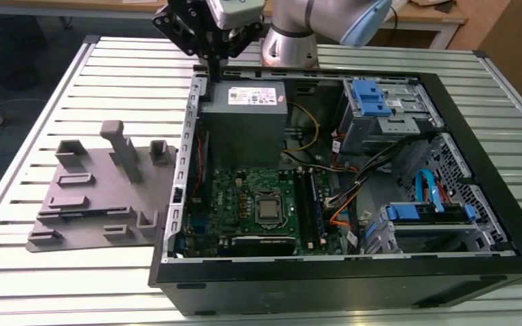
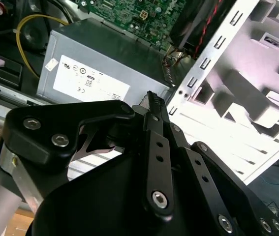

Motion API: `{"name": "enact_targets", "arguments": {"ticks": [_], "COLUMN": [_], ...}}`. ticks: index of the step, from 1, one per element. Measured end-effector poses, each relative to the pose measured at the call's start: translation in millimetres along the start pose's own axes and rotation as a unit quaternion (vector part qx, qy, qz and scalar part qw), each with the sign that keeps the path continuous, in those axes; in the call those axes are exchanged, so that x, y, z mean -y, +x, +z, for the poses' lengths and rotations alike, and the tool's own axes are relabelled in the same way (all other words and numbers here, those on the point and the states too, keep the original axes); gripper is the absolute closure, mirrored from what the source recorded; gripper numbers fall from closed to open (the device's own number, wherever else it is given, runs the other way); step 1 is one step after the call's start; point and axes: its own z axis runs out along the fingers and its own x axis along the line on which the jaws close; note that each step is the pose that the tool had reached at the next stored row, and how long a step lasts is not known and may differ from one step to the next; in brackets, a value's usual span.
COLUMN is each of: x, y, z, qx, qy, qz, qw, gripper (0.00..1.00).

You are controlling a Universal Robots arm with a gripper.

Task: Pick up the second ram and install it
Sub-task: 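Reach for the second ram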

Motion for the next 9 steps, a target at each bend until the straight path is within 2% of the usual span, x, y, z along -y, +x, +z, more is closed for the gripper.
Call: {"name": "enact_targets", "arguments": {"ticks": [9], "x": [1.4], "y": [18.1], "z": [0.1], "qx": [0.0000], "qy": [0.0000], "qz": [0.000], "qw": [1.0000], "gripper": [0.93]}}
